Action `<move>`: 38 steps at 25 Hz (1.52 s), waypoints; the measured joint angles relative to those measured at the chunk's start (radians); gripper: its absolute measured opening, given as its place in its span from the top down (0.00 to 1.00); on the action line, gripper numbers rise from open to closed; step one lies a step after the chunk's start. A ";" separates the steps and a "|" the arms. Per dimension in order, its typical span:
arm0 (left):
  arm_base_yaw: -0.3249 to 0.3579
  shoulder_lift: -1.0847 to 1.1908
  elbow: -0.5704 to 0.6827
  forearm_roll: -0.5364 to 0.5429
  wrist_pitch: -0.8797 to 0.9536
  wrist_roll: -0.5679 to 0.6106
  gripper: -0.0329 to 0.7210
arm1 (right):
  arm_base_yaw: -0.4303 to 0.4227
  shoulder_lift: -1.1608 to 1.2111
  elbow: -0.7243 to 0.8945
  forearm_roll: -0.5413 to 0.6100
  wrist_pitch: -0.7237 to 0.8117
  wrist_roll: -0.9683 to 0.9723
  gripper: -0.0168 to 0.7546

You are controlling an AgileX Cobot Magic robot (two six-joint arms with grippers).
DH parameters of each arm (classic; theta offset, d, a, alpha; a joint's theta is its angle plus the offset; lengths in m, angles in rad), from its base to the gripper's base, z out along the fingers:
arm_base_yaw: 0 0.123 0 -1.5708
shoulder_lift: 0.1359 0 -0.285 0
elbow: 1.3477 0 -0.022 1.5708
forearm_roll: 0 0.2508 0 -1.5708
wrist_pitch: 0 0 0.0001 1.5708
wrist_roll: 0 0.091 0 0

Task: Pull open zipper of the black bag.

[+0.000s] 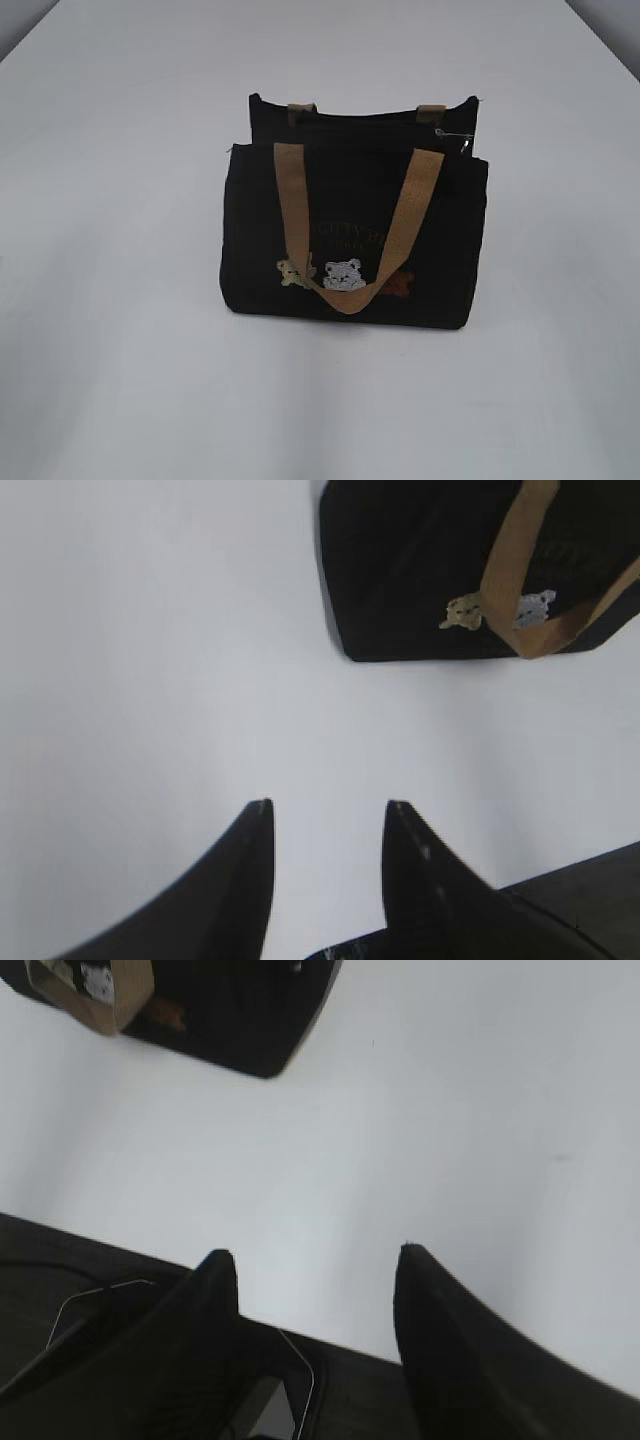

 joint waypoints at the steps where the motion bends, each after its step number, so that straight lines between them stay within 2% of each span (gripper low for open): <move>1: 0.000 -0.076 0.000 0.045 0.038 -0.041 0.59 | 0.000 -0.032 0.050 -0.004 0.000 0.003 0.47; 6: 0.000 -0.373 0.010 0.223 0.212 -0.164 0.61 | 0.000 -0.209 0.298 -0.066 0.000 0.043 0.47; 9: 0.000 -0.508 0.031 0.278 0.270 -0.179 0.61 | 0.000 -0.313 0.339 -0.107 -0.010 0.069 0.47; 13: 0.000 -0.649 0.099 0.287 0.283 -0.180 0.62 | 0.000 -0.449 0.369 -0.124 -0.075 0.073 0.47; 17: 0.000 -0.759 0.105 0.288 0.282 -0.164 0.63 | 0.000 -0.583 0.378 -0.127 -0.099 0.074 0.49; 22: 0.000 -0.774 0.105 0.286 0.281 -0.127 0.63 | 0.000 -0.718 0.380 -0.126 -0.103 0.074 0.49; 36: 0.001 -0.775 0.106 0.284 0.281 -0.126 0.63 | 0.000 -0.727 0.381 -0.129 -0.106 0.074 0.50; 38: 0.030 -0.775 0.106 0.284 0.281 -0.126 0.63 | 0.000 -0.727 0.381 -0.129 -0.106 0.074 0.50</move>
